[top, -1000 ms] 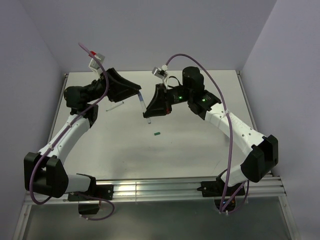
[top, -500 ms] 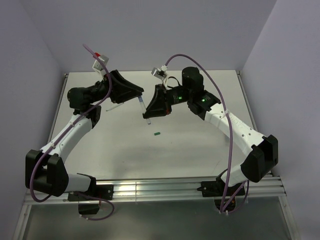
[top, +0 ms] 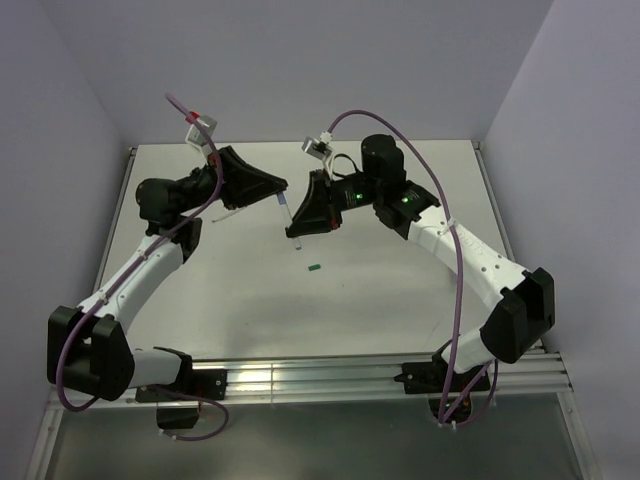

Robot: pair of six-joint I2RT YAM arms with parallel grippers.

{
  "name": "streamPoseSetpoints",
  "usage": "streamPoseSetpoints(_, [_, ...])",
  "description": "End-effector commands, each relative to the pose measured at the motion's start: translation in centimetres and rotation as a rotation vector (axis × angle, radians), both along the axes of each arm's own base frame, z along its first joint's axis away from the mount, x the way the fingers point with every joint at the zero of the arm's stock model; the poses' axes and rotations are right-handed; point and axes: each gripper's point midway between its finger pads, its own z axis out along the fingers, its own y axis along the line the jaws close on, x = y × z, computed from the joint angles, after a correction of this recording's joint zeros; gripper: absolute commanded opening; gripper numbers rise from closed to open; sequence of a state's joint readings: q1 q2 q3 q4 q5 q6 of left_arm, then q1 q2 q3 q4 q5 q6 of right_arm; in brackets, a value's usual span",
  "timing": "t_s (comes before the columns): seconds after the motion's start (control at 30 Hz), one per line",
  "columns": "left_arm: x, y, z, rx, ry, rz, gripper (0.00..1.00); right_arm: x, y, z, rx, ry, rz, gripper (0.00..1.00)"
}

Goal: Insert the pens into the pen caps

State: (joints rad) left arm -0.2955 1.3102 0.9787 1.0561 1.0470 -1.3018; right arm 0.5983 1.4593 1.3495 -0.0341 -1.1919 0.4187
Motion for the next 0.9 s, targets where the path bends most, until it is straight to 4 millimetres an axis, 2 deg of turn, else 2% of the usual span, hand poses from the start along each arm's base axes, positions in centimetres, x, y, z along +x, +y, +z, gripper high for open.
streamPoseSetpoints(0.0, [-1.1,-0.4,-1.7,0.052,0.008,-0.019,0.0,1.7,0.2,2.6,0.052,-0.092,-0.073,0.0])
streamPoseSetpoints(0.27, [-1.2,-1.0,-5.1,0.109,0.103,-0.02,0.0,3.4,-0.2,3.0,0.044,-0.103,-0.14,0.0])
streamPoseSetpoints(0.53, [-3.6,-1.7,-6.7,0.105,0.101,-0.093,0.0,3.7,-0.2,3.6,0.053,-0.113,-0.138,0.0])
streamPoseSetpoints(0.87, [-6.0,-2.3,-7.6,0.104,0.115,-0.169,0.0,4.8,-0.4,3.5,0.053,-0.131,-0.162,0.0])
